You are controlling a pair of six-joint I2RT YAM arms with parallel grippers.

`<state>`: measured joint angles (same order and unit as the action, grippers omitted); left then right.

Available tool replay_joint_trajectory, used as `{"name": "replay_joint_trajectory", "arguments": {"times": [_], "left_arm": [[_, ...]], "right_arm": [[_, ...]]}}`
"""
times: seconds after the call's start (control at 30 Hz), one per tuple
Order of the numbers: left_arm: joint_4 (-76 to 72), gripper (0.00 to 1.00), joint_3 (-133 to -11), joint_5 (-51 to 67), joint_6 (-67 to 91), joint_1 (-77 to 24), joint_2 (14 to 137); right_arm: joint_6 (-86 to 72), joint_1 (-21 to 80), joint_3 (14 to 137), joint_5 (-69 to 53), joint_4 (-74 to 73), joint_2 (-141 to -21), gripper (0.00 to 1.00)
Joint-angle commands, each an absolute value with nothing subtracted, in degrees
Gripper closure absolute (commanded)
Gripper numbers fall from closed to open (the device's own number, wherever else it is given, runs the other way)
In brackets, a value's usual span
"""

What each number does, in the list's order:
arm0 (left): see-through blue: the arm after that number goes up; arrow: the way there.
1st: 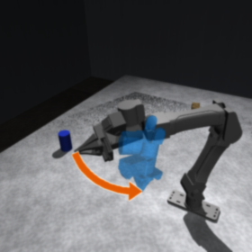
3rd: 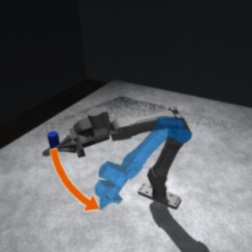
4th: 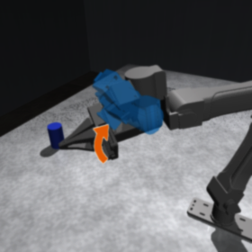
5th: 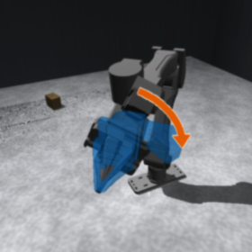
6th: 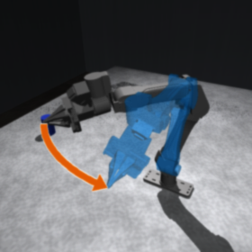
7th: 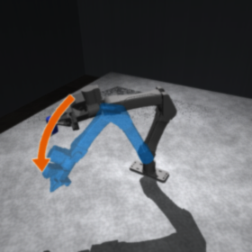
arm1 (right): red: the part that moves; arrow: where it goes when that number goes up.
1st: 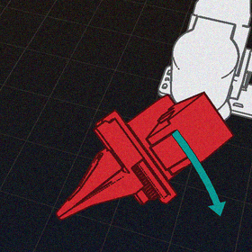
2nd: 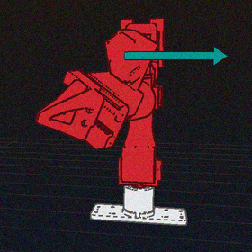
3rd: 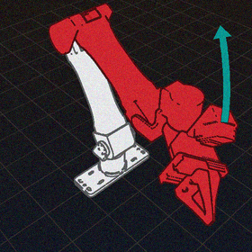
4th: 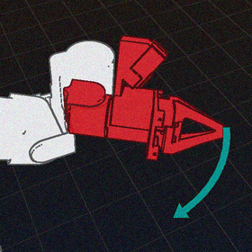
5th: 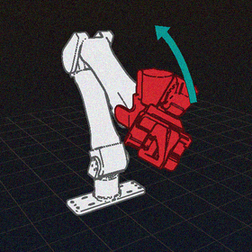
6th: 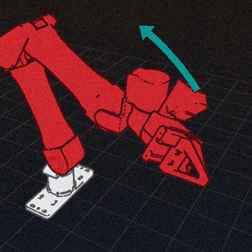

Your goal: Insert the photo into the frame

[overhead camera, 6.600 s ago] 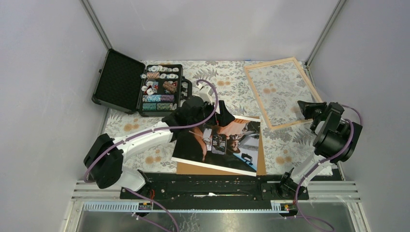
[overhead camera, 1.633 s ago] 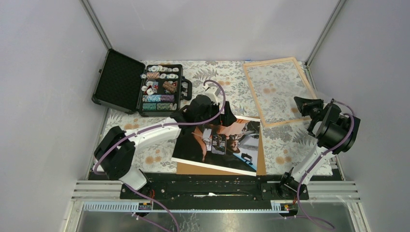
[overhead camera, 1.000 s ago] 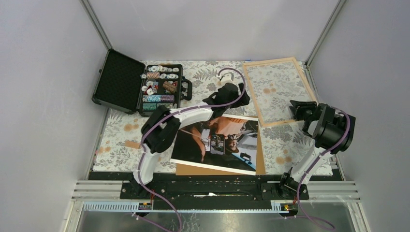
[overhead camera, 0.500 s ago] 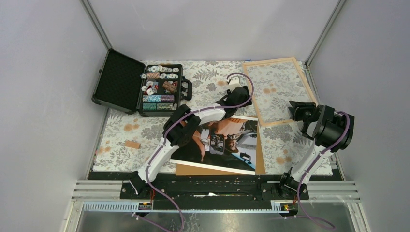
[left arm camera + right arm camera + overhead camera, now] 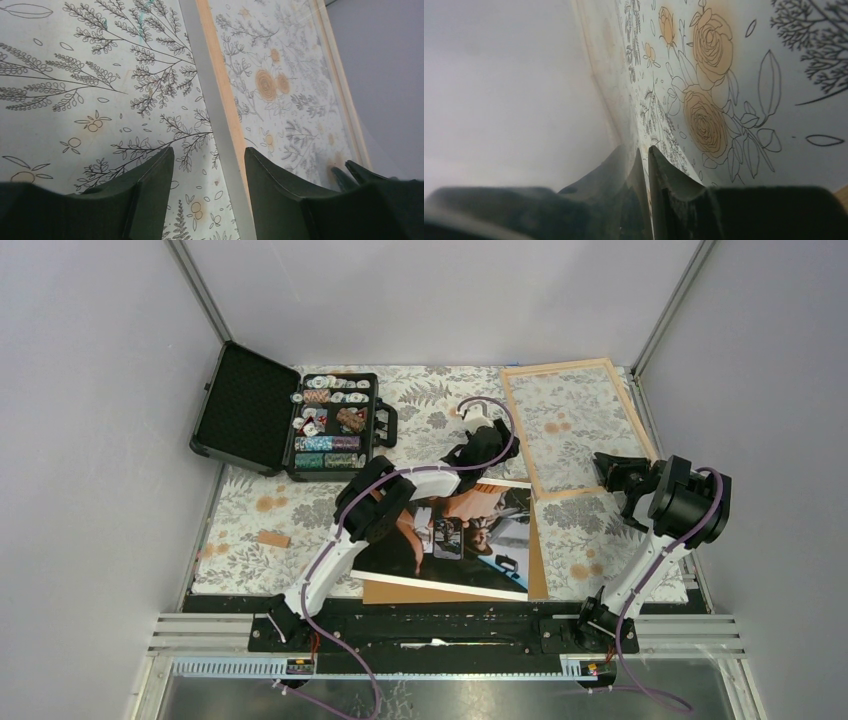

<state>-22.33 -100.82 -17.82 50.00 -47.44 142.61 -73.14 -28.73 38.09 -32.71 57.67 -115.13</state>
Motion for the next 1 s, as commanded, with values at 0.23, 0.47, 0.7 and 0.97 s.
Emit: {"name": "replay_joint_trajectory", "arguments": {"times": [0.23, 0.47, 0.7, 0.97], "left_arm": [[-28.48, 0.43, -99.47, -15.87, 52.54, -46.98, 141.15], [-29.75, 0.44, -97.4, -16.42, 52.94, -46.89, 140.4], [-33.06, 0.43, -93.8, -15.63, 46.79, -46.5, 136.68], [-35.92, 0.4, -90.65, -16.16, 42.62, -46.49, 133.86]], "right_arm": [[-72.65, -28.12, 38.86, -36.35, 59.25, -115.56, 0.82], [-68.88, -28.29, 39.64, -36.35, 54.72, -114.69, 0.6], [-58.63, -28.17, 41.81, -30.65, 36.02, -107.81, 0.37], [-51.35, -27.99, 40.95, -25.96, 20.32, -99.8, 0.19]]}}
